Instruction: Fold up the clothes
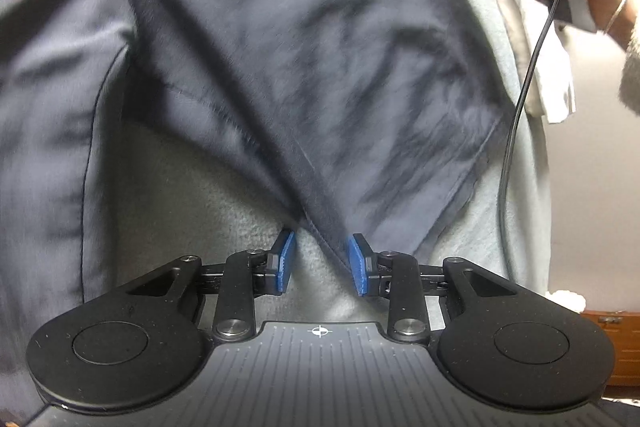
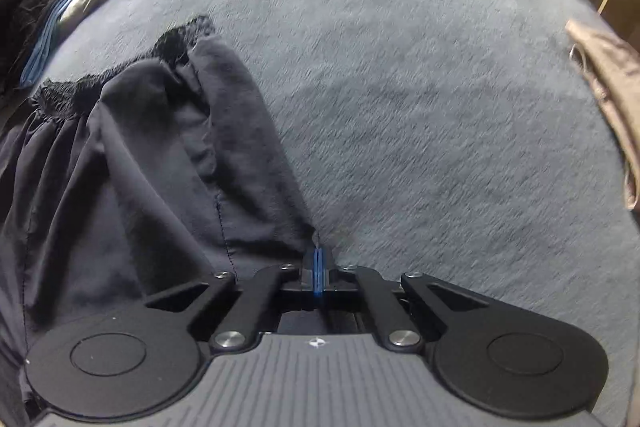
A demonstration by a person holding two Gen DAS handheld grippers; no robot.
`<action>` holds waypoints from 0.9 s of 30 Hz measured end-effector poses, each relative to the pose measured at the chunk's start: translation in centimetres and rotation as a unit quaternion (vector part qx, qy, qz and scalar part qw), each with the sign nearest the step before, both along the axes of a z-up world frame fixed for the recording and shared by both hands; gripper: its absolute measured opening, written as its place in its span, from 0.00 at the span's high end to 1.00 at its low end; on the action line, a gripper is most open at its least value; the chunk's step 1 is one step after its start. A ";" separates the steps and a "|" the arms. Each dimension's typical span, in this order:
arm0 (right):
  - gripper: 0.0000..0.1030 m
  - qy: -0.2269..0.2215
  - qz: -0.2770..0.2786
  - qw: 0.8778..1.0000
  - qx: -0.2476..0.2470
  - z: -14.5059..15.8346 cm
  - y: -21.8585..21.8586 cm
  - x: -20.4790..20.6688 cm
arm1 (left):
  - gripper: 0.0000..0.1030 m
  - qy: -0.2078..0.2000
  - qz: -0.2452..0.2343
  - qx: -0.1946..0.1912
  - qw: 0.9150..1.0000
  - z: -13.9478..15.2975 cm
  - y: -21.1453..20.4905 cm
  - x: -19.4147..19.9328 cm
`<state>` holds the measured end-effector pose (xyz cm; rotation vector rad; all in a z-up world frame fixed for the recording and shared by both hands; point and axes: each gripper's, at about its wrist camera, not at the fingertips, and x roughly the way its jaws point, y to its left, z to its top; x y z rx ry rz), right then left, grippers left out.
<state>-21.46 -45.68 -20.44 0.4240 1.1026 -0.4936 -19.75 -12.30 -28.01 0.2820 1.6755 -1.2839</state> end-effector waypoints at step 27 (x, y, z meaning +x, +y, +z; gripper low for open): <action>0.90 0.034 0.014 0.999 0.000 1.3 3.6 -5.6 | 0.71 -0.007 0.024 0.002 1.000 1.3 1.8 1.4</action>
